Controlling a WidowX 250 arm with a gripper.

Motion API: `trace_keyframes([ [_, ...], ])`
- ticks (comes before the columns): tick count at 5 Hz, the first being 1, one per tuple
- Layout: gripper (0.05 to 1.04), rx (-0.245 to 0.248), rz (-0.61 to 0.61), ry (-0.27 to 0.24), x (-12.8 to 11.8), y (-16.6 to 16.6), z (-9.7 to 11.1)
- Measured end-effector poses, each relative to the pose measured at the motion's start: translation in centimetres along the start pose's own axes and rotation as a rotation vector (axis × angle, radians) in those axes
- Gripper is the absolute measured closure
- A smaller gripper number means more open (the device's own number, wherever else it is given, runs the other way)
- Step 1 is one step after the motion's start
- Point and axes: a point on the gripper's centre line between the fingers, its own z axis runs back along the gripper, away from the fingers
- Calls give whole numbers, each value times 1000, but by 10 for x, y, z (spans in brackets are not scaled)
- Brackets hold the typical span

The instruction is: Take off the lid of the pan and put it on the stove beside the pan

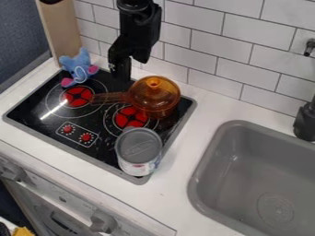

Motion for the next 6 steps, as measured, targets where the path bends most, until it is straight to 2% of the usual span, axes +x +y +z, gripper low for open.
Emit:
trace_keyframes([
  [1,83,-30,0,-4,2,-2,-10],
  [2,83,-46,-47,-14,22,7,-23],
  [4,83,-27,-124,-76,43,23,-36],
  [5,83,-28,-141,-95,46,27,-41],
  [6,133,-22,-134,-94,44,30,-43],
])
